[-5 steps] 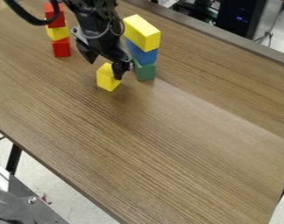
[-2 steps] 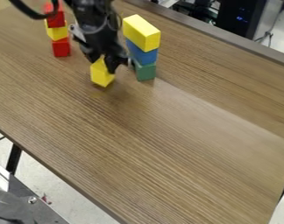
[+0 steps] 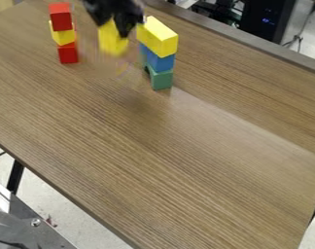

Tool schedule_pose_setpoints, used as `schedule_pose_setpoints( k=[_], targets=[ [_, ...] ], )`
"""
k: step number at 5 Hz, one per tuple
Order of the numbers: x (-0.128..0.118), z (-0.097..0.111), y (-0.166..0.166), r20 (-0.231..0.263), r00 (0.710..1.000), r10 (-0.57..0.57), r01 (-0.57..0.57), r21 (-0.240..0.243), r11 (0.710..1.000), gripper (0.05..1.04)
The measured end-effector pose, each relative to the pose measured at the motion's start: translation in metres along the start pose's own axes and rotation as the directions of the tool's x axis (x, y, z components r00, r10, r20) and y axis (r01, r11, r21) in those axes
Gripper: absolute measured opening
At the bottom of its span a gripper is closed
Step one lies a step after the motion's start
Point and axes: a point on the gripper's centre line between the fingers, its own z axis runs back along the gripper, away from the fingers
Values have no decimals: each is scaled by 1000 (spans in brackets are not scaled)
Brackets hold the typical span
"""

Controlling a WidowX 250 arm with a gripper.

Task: Put the small yellow block on top of the bigger yellow block

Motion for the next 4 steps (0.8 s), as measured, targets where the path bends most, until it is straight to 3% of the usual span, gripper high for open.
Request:
schedule_pose_setpoints(
  k=[2,4],
  targets=[
    [26,26,-3,47,999,-3,3,-8,1000,522],
    [39,8,-28,-6,999,-50,50,-82,995,522]
  ],
)
